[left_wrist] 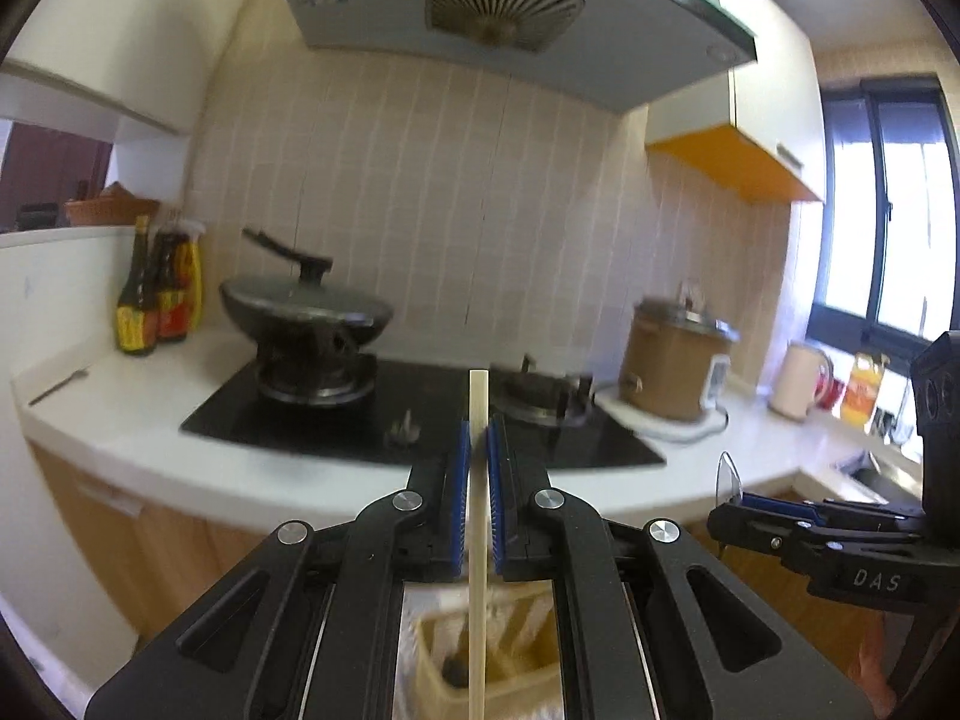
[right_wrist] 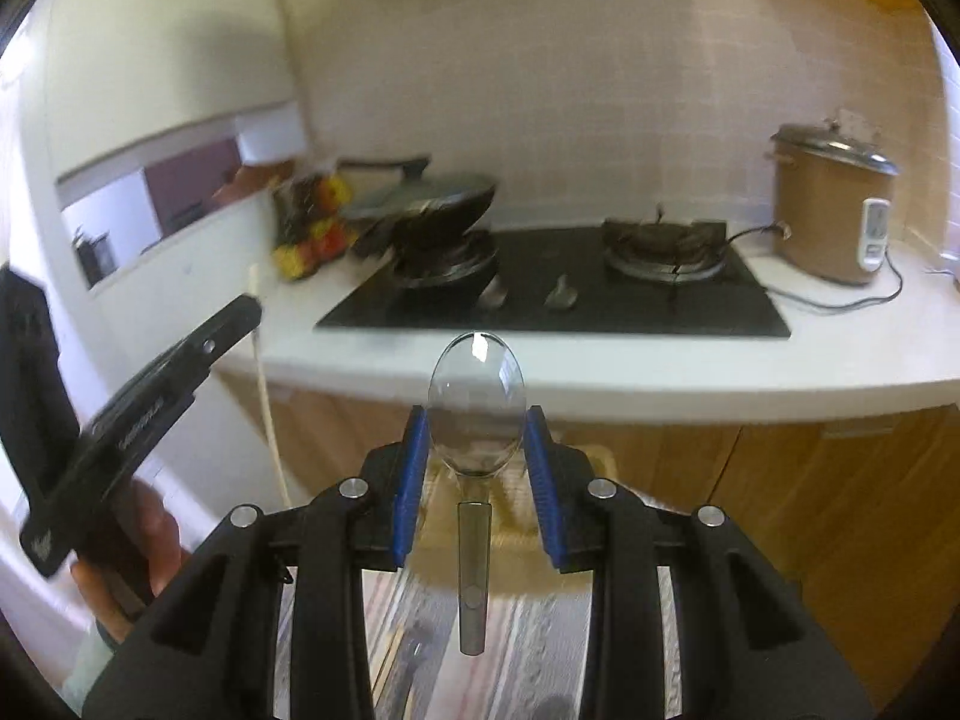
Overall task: Organize utensils
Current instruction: 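Lift the spoon and chopstick and lower them into the tan caddy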
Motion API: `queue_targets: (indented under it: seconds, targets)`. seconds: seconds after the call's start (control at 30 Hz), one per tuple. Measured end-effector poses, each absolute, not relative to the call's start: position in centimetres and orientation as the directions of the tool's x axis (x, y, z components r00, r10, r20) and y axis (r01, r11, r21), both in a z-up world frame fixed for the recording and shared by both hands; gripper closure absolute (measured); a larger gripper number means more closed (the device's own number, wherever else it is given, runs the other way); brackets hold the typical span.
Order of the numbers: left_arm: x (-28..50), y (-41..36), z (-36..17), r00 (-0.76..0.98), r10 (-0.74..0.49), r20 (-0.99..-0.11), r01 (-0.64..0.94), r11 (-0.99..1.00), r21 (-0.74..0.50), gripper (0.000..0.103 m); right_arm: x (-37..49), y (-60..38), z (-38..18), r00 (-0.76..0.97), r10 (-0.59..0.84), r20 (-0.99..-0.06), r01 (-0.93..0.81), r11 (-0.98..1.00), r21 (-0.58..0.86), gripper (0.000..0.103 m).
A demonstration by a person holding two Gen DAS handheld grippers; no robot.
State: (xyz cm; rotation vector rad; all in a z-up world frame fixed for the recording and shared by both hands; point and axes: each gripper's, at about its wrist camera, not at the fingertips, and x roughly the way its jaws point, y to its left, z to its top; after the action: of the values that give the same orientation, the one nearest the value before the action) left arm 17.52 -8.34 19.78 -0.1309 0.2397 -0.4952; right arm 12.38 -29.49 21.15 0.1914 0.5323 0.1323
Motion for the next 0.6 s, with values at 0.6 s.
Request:
queue_targets:
  seconds: [0.6]
  targets:
    - [22.1, -11.8, 14.0, 0.913, -0.397, -0.091, 0.382, 0.913, -0.144, 0.099, 18.1, -31.6, 15.1, 0.942, -0.023, -0.335, 0.047, 0.997, 0.062, 0.074]
